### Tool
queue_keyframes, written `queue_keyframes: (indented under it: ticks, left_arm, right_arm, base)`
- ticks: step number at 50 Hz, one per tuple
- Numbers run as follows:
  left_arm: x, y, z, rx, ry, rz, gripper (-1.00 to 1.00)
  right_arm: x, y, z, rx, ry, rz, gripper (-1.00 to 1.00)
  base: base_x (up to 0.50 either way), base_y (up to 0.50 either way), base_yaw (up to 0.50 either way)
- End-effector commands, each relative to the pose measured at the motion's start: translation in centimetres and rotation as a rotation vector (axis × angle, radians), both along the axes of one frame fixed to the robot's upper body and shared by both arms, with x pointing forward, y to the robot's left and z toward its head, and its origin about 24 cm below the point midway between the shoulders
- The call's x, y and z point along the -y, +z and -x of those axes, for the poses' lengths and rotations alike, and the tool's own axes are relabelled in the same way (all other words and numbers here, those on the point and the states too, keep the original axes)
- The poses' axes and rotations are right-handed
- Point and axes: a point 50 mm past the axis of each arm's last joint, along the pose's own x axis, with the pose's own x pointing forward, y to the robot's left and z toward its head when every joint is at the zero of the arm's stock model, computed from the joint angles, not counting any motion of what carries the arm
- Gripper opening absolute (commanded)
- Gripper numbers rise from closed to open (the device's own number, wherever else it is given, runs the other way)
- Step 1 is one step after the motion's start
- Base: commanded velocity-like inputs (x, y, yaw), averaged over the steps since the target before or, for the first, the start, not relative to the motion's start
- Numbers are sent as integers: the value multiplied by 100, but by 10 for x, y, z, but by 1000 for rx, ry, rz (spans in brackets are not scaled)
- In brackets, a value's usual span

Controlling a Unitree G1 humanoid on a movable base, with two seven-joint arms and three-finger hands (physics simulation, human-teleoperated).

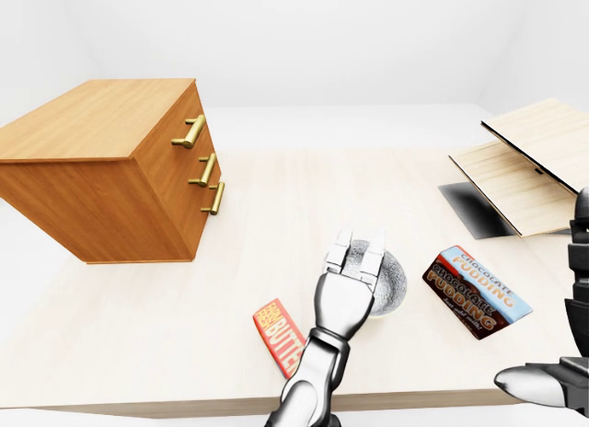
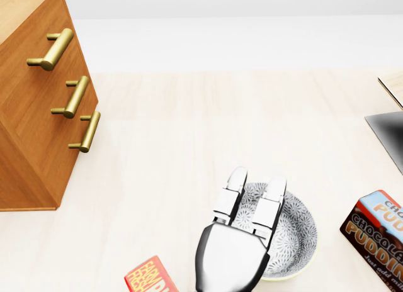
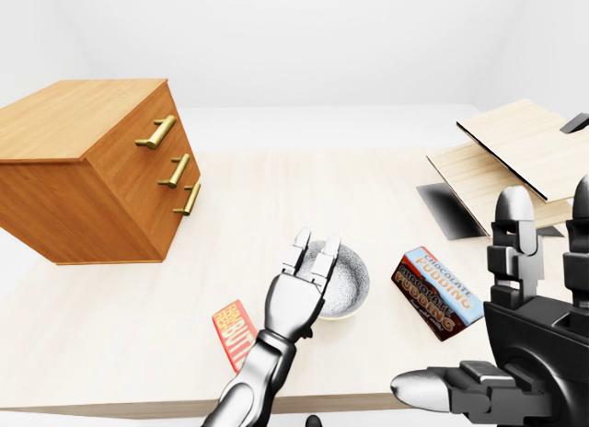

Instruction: Close the top drawer of the cabinet and put the bowl on top of it.

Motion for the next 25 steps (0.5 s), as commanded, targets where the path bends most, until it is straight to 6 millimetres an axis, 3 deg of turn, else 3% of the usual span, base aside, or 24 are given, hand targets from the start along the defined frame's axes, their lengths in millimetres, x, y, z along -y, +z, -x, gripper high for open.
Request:
queue_keyframes:
  ticks: [1, 25]
  left_arm:
    - [3, -10, -5, -24, 6, -8, 100]
    - [7, -20, -6, -39, 11, -16, 100]
  right_arm:
    - [0, 0, 0, 1, 0, -1, 100]
    - [1, 1, 0, 4, -1, -1, 100]
  base:
    - [0, 0, 0]
    - [0, 0, 0]
